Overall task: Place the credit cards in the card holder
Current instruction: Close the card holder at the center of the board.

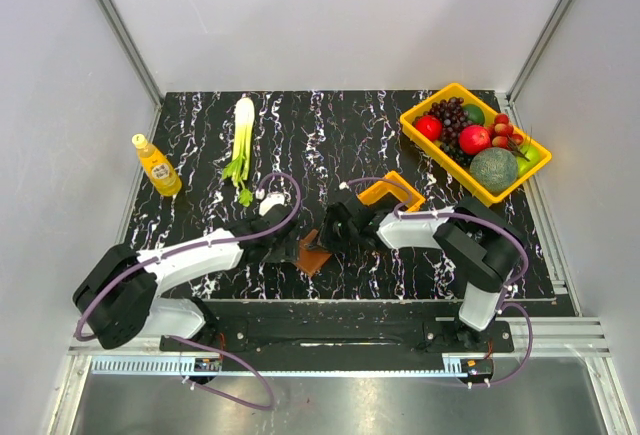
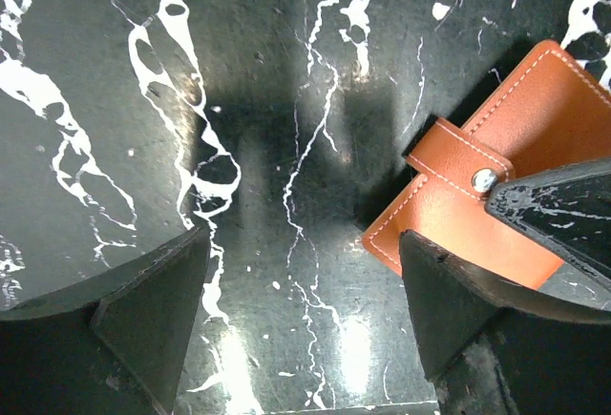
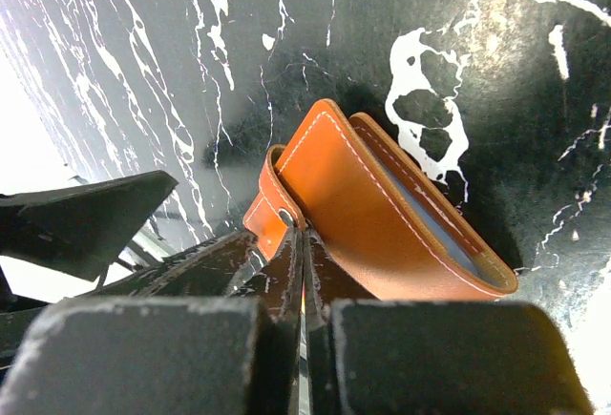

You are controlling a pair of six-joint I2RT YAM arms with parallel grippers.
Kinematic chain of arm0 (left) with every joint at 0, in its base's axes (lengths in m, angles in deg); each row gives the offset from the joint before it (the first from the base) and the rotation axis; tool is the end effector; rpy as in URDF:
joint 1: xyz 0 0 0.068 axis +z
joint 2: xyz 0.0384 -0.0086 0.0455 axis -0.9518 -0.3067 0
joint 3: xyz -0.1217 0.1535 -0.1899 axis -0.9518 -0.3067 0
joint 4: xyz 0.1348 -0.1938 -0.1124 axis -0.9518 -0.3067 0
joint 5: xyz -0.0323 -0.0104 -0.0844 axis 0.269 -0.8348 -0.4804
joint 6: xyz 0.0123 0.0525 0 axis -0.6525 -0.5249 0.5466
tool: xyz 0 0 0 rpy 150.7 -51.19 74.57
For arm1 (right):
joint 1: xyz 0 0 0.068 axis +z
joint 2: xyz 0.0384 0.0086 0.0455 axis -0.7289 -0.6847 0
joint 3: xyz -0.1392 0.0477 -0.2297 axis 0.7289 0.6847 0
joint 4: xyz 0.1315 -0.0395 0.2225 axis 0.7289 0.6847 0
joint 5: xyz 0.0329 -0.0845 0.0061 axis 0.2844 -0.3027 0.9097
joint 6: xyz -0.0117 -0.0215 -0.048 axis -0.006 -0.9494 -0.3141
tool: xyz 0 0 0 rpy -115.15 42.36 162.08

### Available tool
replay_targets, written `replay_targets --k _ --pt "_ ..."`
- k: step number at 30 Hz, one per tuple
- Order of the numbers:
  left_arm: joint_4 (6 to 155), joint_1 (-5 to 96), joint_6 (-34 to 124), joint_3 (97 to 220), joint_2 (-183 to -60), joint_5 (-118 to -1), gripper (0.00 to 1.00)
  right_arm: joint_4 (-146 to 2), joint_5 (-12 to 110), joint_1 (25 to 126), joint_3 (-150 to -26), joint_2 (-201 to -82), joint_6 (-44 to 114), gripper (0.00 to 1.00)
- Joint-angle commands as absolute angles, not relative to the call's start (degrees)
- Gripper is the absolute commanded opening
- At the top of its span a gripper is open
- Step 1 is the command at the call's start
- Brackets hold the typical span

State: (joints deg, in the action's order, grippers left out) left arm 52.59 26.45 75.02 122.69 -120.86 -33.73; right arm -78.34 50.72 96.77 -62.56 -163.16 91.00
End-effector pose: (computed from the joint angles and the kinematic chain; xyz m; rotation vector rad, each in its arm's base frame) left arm 0.1665 -0.1549 0.1660 0.0023 2.6074 -0.1158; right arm 0.2200 0.2715 0.1338 0.2096 2.6752 1.0121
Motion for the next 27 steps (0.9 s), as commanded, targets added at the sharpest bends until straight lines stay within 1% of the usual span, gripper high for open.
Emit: replay_targets --k 1,7,9,13,18,23,27 --pt "51.52 26.61 72.35 127.67 -118.58 -28.69 0.85 -67.07 48.34 96.54 -60.77 -167.63 88.71 0.0" --pt "52.48 28.37 67.26 134.35 -124.55 -29.73 0.84 -65.05 48.16 96.19 -61.3 -168.59 89.15 0.0" --pt "53.71 28.46 65.42 135.15 -126.31 -30.35 0.81 -64.78 49.13 95.4 -60.86 -169.03 89.32 0.0" --pt "54.25 28.37 63.21 134.98 -127.81 -31.4 0.78 -64.96 49.75 94.69 -59.98 -169.04 89.59 0.0" --pt "56.61 28.37 63.12 131.64 -125.97 -34.21 0.73 -66.1 50.63 94.34 -59.54 -169.65 89.68 0.0" --pt "59.25 28.46 62.68 130.23 -126.93 -38.34 0.74 -66.98 50.89 94.25 -59.1 -169.65 89.77 0.0" --pt "59.87 28.37 62.07 130.05 -128.43 -39.05 0.75 -67.06 50.89 94.25 -59.19 -169.65 89.42 0.0"
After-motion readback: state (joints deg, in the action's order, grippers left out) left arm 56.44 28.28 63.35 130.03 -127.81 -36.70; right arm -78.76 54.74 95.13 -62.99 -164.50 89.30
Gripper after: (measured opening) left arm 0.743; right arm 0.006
